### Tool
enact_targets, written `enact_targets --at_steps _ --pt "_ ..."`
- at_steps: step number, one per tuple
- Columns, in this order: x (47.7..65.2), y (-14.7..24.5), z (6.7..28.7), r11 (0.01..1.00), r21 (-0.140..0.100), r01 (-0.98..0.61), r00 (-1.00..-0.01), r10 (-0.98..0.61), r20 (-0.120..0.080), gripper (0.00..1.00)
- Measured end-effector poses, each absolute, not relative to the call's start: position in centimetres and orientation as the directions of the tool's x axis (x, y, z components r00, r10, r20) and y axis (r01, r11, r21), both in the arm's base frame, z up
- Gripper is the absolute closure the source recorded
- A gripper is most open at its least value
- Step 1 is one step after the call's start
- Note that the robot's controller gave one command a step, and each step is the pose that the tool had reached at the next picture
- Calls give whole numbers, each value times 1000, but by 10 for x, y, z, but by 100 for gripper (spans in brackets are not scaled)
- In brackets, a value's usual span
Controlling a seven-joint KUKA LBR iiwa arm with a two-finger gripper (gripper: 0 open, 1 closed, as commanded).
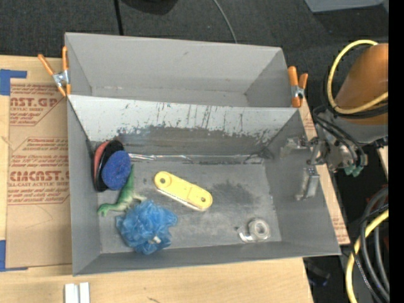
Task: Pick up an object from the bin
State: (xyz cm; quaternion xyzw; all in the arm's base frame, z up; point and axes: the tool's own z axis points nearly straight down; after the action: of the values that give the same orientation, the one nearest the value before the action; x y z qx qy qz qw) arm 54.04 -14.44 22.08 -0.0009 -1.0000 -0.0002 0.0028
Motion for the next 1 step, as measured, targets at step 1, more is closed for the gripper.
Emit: enact_targets --at_steps 1 --pt "542 -144 225 1000 -1 0 -1000 0 -2 0"
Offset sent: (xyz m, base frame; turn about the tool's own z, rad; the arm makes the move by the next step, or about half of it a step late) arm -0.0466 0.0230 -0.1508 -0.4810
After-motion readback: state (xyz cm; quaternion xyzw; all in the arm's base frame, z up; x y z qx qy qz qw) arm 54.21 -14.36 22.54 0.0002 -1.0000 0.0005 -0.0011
